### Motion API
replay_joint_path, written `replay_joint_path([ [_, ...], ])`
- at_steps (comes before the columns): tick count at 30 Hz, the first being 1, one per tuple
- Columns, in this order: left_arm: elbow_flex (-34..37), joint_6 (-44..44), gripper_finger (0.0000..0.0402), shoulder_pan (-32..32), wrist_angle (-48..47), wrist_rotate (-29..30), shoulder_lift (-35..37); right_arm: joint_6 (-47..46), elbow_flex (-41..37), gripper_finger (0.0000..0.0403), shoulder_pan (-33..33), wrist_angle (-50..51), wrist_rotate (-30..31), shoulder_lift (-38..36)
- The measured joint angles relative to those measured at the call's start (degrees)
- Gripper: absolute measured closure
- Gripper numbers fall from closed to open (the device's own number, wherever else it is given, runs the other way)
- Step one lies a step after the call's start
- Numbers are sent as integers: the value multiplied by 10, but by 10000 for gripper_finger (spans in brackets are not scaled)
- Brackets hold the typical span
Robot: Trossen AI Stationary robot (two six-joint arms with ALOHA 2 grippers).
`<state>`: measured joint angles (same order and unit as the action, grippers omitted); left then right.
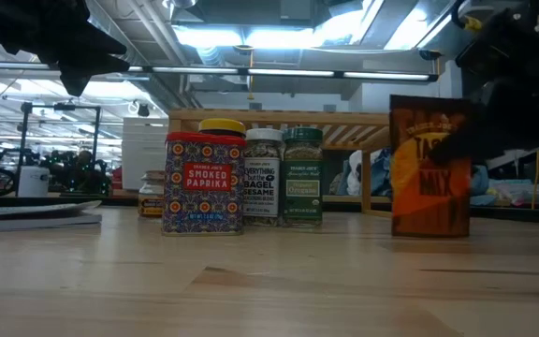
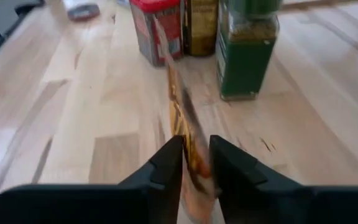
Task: Shelf spices
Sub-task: Adjust the seasoning bag and bottles
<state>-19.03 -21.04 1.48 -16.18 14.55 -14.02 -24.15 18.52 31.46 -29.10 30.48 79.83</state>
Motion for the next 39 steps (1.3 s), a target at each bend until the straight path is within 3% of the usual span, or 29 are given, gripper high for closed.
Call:
replay_joint_path([
  [6, 0, 0, 271, 0, 0, 0, 0, 0, 0, 332, -25, -120, -22, 76],
  [11, 0, 0, 271, 0, 0, 0, 0, 2, 15, 336, -62, -208, -80, 137],
  [30, 0, 0, 271, 0, 0, 0, 0, 83, 178, 337, -180, -200, -212, 262],
  [39, 0, 0, 271, 0, 0, 0, 0, 112, 234, 337, -213, -191, -241, 299],
])
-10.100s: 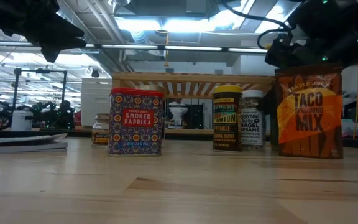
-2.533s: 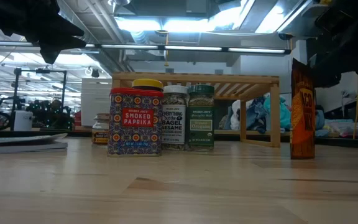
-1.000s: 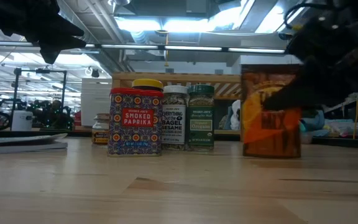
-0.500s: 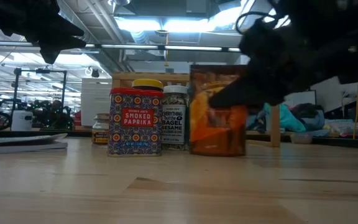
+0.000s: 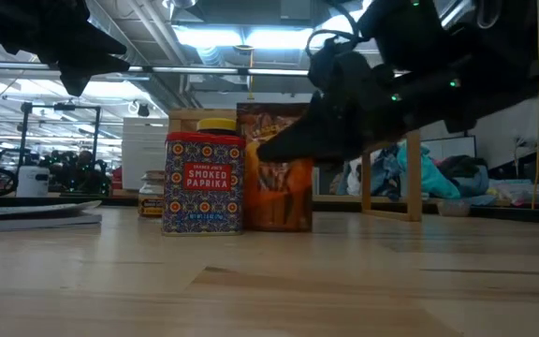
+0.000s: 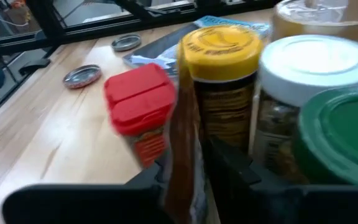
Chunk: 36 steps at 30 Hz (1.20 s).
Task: Shelf spices
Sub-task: Adjust the seasoning bag and bottles
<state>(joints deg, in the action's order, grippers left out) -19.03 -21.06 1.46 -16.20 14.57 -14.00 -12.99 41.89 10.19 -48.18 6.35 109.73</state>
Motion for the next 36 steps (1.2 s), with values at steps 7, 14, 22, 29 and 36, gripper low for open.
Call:
replay_joint_path([
  [7, 0, 0, 271, 0, 0, 0, 0, 31, 19, 337, -14, 19, -10, 0],
  [14, 0, 0, 271, 0, 0, 0, 0, 40, 44, 337, -20, 18, -17, 33],
  [22, 0, 0, 271, 0, 0, 0, 0, 42, 55, 337, -21, 15, -20, 49],
  [29, 0, 0, 271, 0, 0, 0, 0, 43, 55, 337, -20, 15, -16, 49],
  [36, 0, 0, 271, 0, 0, 0, 0, 43, 54, 337, -20, 9, -15, 49],
])
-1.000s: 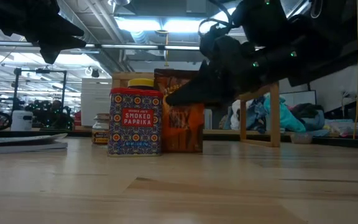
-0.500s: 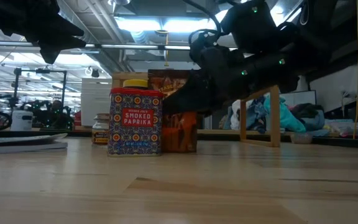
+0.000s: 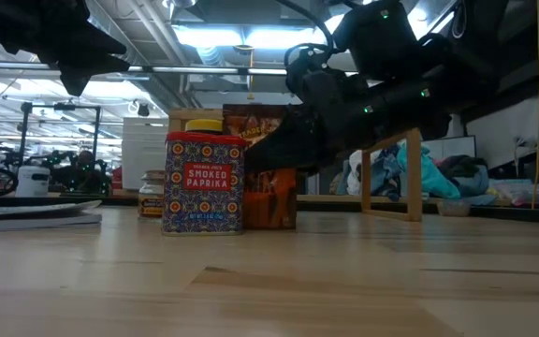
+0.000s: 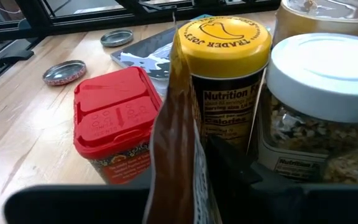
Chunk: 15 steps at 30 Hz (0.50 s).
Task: Shelf spices
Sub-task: Adjust the seasoning bag and bottles
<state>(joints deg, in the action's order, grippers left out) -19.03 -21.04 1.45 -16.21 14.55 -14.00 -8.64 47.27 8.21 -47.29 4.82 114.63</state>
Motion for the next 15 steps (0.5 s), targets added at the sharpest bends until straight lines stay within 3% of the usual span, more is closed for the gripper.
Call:
replay_joint_path([
  [15, 0, 0, 271, 0, 0, 0, 0, 0, -1, 337, 0, 23, 0, -49],
])
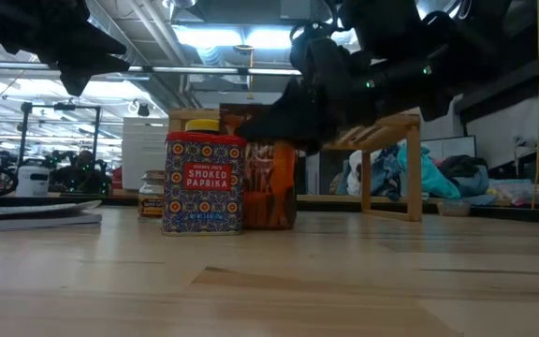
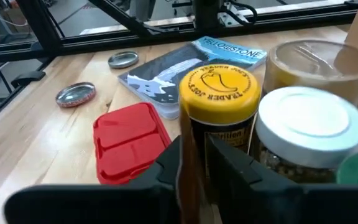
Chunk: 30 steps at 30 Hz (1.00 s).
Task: Shelf spices
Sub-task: Adjust the seasoning bag and bottles
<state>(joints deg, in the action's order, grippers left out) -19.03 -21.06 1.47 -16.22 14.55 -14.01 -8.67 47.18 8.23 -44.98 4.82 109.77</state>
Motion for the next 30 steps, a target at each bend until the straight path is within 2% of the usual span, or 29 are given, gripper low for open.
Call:
replay_joint_path([
  [12, 0, 0, 271, 0, 0, 0, 0, -27, 1, 336, 0, 47, 6, -10],
  [16, 0, 0, 271, 0, 0, 0, 0, -30, 1, 334, 0, 50, 21, -10],
  [30, 0, 0, 271, 0, 0, 0, 0, -30, 1, 333, 0, 51, 16, -10],
])
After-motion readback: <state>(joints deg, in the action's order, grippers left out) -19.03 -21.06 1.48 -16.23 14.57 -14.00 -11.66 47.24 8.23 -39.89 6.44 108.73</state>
